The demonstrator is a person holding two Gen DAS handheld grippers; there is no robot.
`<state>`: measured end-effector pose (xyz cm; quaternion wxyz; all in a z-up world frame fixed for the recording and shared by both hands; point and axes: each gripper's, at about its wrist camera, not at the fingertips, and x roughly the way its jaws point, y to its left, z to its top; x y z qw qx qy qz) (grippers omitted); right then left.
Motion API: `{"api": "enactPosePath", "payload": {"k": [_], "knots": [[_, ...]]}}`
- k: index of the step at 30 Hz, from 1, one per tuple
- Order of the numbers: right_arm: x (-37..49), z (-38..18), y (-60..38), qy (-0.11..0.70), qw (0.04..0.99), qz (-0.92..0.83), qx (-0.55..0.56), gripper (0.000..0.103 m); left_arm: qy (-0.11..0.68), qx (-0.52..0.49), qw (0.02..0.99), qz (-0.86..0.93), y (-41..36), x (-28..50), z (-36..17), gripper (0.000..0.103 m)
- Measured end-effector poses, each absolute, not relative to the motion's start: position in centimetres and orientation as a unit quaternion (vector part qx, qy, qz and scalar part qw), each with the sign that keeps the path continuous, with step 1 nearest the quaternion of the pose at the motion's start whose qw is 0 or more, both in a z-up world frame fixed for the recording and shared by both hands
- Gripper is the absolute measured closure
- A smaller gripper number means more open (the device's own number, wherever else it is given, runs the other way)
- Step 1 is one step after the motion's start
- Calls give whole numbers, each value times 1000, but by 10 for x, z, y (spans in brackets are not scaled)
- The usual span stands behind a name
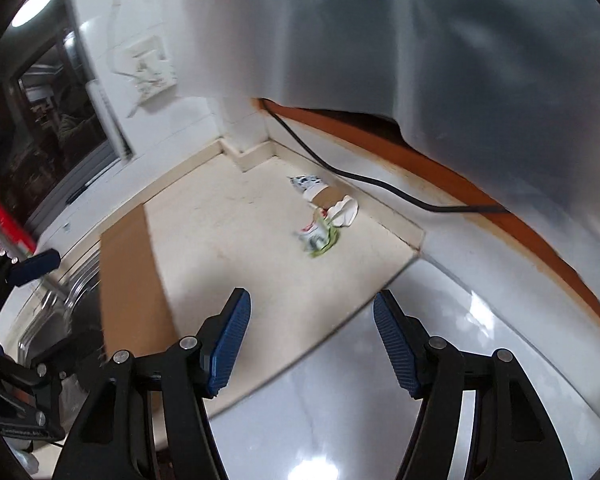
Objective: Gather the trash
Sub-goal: 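Grasp the brown paper cup with the left tool while the right tool grasps the snack packet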
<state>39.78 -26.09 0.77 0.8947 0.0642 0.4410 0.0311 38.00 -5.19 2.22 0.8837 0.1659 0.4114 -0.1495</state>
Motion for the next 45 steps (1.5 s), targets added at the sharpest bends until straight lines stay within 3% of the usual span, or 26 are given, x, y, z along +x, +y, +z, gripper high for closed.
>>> {"api": "enactPosePath", "payload": {"k": [6, 16, 20, 23, 27, 30, 42, 45], "knots": [[478, -62, -278, 466, 881, 26, 84, 42, 441, 143, 870, -168, -64, 472, -39, 15], [550, -148, -284, 478, 869, 31, 128, 47, 460, 139, 855, -196, -77, 528, -108, 16], [571, -168, -280, 481, 867, 35, 125, 58, 461, 127, 853, -208, -78, 540, -118, 16], [581, -177, -276, 484, 866, 40, 121, 67, 465, 109, 851, -217, -78, 550, -122, 16], [586, -186, -274, 487, 865, 55, 111, 88, 474, 82, 849, -220, -79, 565, -126, 16], [578, -184, -273, 481, 868, 69, 104, 94, 477, 69, 849, -218, -83, 576, -130, 16], [525, -153, -301, 428, 899, 37, 85, 95, 490, -21, 849, -198, -110, 615, -161, 16], [523, -150, -306, 421, 902, 32, 87, 95, 498, -49, 844, -195, -115, 621, -175, 28]]}}
